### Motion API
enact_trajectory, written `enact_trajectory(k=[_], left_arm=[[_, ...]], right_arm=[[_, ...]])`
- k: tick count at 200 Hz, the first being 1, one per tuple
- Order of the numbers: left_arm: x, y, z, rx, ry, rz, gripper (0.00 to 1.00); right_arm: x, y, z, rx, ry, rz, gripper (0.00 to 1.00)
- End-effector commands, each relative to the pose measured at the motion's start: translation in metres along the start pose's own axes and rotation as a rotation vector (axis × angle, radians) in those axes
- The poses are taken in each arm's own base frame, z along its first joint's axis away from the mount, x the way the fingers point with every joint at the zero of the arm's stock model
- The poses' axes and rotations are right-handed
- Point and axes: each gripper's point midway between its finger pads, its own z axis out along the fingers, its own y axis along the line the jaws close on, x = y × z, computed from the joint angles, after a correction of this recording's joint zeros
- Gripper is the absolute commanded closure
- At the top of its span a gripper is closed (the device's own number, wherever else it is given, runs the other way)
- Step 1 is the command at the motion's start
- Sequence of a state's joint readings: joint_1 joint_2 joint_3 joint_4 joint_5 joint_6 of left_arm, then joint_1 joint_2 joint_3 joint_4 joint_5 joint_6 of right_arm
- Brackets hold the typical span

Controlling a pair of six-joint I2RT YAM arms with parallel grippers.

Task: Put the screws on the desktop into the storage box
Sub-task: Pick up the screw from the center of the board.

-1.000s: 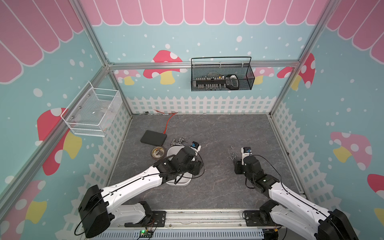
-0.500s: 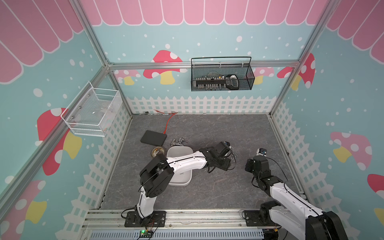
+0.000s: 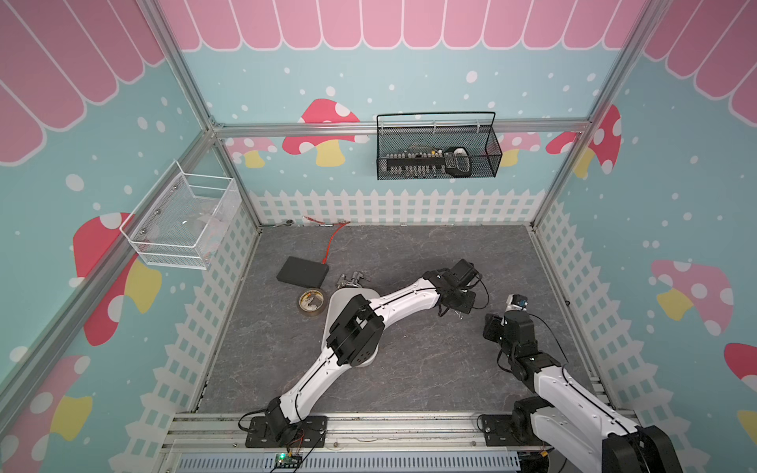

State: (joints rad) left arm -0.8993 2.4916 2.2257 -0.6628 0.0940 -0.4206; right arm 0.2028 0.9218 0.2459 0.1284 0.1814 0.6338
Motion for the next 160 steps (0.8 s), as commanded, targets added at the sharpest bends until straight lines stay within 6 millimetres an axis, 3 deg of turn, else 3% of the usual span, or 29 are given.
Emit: enact_trajectory(k=[1,51,79,160], left_arm=[[-0.015,0.024,0.005,-0.055,-0.009,-0.037,0.55],[-0.039,0.043,0.023,-0.091,-0.069,-0.041,0.54],[-0.045,0.039,0.03,-0.065,-0.089,-0.007,0.54],[-0.012,0.043,0.056,-0.168,-0.04,0.084,0.54]], right_arm=[[0.001,0.002,0.002,-0.017,0.003,0.007,0.55],[0.002,0.007,0.003,-0.041,0.01,0.0,0.52],[0.004,0.007,0.003,-0.046,0.015,-0.001,0.52],[0.004,0.009,0.003,-0.058,0.018,-0.004,0.51]])
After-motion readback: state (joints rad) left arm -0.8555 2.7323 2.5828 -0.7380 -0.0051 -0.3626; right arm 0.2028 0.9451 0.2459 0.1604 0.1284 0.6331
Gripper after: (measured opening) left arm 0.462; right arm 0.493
